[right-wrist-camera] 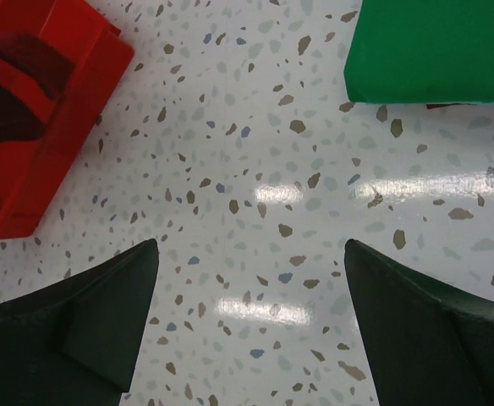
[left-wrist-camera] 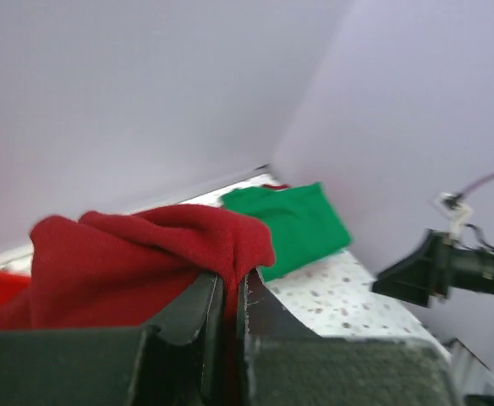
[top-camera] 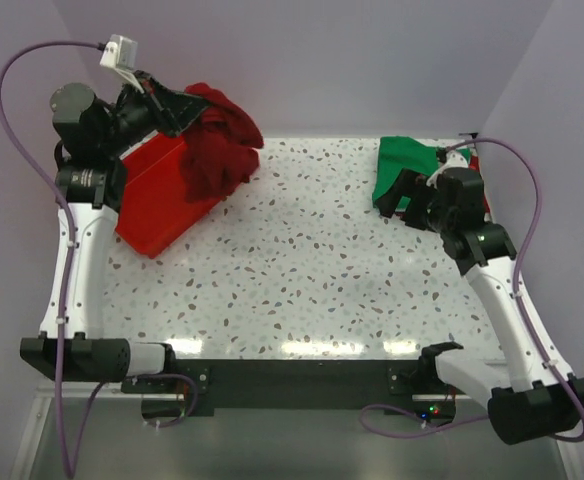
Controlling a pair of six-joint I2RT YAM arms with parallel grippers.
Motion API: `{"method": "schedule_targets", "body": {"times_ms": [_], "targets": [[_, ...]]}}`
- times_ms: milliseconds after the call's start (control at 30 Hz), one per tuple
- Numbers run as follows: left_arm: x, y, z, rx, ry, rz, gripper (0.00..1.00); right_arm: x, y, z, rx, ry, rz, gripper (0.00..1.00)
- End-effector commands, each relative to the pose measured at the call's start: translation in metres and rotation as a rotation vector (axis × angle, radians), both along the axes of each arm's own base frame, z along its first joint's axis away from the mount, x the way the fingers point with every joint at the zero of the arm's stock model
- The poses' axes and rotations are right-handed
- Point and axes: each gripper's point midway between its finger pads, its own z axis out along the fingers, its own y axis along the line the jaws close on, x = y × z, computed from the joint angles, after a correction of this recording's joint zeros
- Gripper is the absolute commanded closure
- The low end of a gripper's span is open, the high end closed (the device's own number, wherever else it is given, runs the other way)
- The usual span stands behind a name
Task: Fold and stack the t-shirts
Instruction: Move the tshirt to the center of the board, then flatten the tshirt out
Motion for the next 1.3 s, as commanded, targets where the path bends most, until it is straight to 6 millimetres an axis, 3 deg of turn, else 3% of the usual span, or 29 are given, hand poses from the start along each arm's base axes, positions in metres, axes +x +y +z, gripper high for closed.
{"method": "schedule_targets", "body": {"times_ms": [0,67,100,167,233,333,400,500,567,633,700,833,900,1033,1167,1267], "targets": [[-0.07,-0.044,0.049,-0.1,-0.147,-0.319,0.97,-0.015,-0.004,0.004,0.007,-0.019,-0.014,0.06],[-0.095,-0.05,0.068,-0.152,-0.198,-0.4,0.97,-0.021,-0.005,0.003,0.009,-0.013,-0.016,0.06],[-0.107,-0.053,0.064,-0.159,-0.195,-0.438,0.97,-0.025,-0.006,0.003,0.017,-0.012,-0.02,0.06],[-0.11,-0.053,0.055,-0.181,-0.158,-0.44,0.95,-0.031,-0.006,0.0,0.02,-0.001,-0.02,0.06],[-0.096,-0.051,0.022,-0.164,-0.071,-0.397,0.72,-0.037,-0.007,-0.004,0.03,0.004,-0.023,0.06],[-0.066,-0.037,-0.078,-0.104,0.219,-0.243,0.44,-0.046,-0.008,-0.011,0.034,0.01,-0.025,0.06],[-0.054,-0.012,-0.174,-0.037,0.513,-0.029,0.23,-0.051,-0.009,-0.019,0.022,0.013,-0.014,0.06],[-0.076,0.03,-0.281,0.146,0.804,0.207,0.13,-0.058,-0.005,-0.035,-0.002,0.031,0.041,0.07],[-0.097,0.044,-0.312,0.238,0.889,0.242,0.11,-0.065,-0.004,-0.05,-0.015,0.085,0.068,0.08],[-0.112,0.058,-0.325,0.301,0.911,0.306,0.1,-0.071,-0.004,-0.066,-0.036,0.136,0.088,0.09],[-0.124,0.064,-0.325,0.326,0.897,0.329,0.09,-0.079,-0.004,-0.088,-0.045,0.207,0.101,0.09],[-0.139,0.061,-0.327,0.306,0.897,0.324,0.09,-0.086,-0.005,-0.119,-0.043,0.321,0.078,0.1],[-0.148,0.058,-0.339,0.299,0.935,0.317,0.09,-0.088,-0.008,-0.136,-0.053,0.379,0.052,0.11],[-0.161,0.043,-0.361,0.289,1.006,0.28,0.1,-0.089,-0.015,-0.154,-0.091,0.438,0.019,0.12],[-0.173,0.043,-0.385,0.363,1.084,0.292,0.09,-0.084,-0.024,-0.163,-0.135,0.446,-0.012,0.12],[-0.172,0.035,-0.387,0.35,1.093,0.273,0.1,-0.075,-0.023,-0.17,-0.135,0.44,-0.02,0.14]]}}
